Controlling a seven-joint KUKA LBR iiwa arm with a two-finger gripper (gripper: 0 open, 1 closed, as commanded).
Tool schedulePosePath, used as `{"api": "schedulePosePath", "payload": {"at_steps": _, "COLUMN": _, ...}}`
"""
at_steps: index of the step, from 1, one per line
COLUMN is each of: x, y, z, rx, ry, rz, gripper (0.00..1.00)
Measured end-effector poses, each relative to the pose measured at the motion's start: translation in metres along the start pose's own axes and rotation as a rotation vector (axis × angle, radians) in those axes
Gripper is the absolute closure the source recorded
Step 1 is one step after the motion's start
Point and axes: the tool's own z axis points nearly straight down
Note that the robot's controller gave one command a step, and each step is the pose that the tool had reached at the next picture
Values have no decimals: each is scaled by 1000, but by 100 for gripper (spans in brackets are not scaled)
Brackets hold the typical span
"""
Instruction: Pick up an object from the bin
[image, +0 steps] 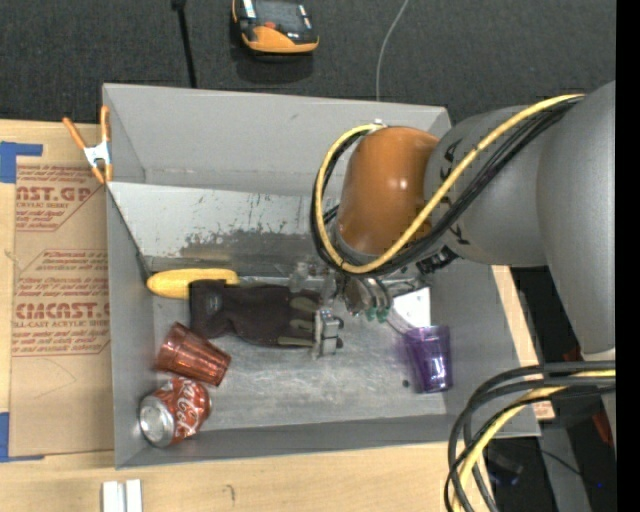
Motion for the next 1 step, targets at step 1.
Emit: {"api": "schedulePosePath", "payload": {"at_steps": 1, "x": -12, "y": 17, "z": 55, "rx": -1, "ry": 2, "rz": -100, "gripper": 100}}
